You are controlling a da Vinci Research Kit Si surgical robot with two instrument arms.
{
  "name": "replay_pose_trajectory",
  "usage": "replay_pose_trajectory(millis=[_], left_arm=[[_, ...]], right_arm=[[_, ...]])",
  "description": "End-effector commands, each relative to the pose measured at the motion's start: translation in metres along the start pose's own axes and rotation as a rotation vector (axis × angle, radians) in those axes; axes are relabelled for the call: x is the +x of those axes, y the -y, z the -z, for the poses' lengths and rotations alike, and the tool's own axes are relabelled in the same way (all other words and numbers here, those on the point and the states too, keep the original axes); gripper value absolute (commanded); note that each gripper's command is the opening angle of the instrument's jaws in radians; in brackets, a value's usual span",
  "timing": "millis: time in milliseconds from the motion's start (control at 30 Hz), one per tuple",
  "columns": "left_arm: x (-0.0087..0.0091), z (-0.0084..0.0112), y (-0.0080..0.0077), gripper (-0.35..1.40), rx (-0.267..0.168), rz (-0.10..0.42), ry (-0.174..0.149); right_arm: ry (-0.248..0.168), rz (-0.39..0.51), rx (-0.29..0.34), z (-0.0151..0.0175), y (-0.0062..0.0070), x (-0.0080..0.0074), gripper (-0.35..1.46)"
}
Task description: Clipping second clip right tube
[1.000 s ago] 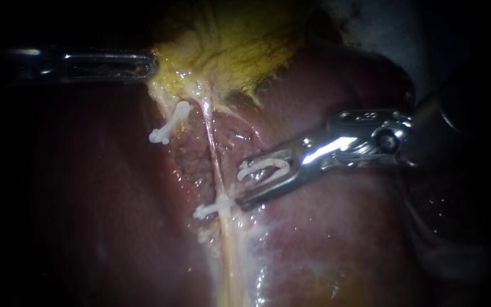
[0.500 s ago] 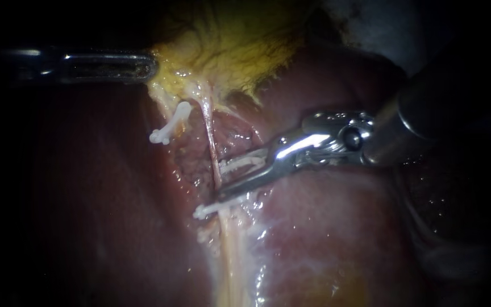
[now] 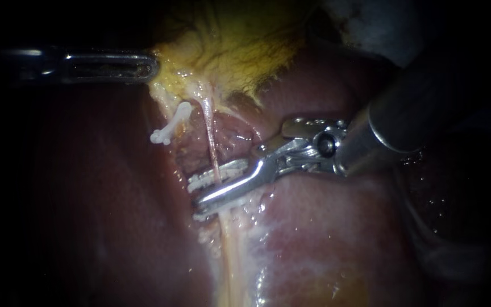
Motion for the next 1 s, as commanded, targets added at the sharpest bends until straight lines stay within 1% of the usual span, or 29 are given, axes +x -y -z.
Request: replay_pose_trajectory(millis=[33, 133, 200, 300, 400, 567, 700, 867, 1000], left_arm=[[0.0, 0.0, 0.0, -0.35, 0.0, 0.0, 0.0], [0.0, 0.0, 0.0, -0.35, 0.0, 0.0, 0.0], [0.0, 0.0, 0.0, -0.35, 0.0, 0.0, 0.0], [0.0, 0.0, 0.0001, -0.35, -0.001, 0.0, 0.0], [0.0, 0.0, 0.0001, -0.35, -0.001, 0.0, 0.0], [0.0, 0.0, 0.0001, -0.35, -0.001, 0.0, 0.0], [0.0, 0.0, 0.0001, -0.35, -0.001, 0.0, 0.0], [0.0, -0.0001, 0.0001, -0.35, -0.001, 0.0, 0.0], [0.0, -0.0001, 0.0001, -0.35, -0.001, 0.0, 0.0]], right_arm=[[0.005, 0.002, 0.011, -0.0001, 0.0001, 0.0, 0.49], [0.0, 0.003, 0.028, -0.0008, 0.0004, 0.0, 0.46], [-0.003, 0.002, 0.028, -0.0011, 0.0004, 0.0, 0.43], [-0.028, 0.002, 0.015, -0.0015, 0.0004, 0.0002, 0.39], [-0.031, 0.001, 0.014, -0.0015, 0.0004, 0.0005, 0.3], [-0.035, -0.002, 0.009, -0.0013, 0.0003, 0.0011, 0.11], [-0.036, -0.002, 0.008, -0.0012, 0.0001, 0.0012, -0.05], [-0.036, -0.001, 0.007, -0.0012, -0.0002, 0.0011, -0.35], [-0.036, 0.001, 0.006, -0.0011, -0.0006, 0.001, -0.35]])
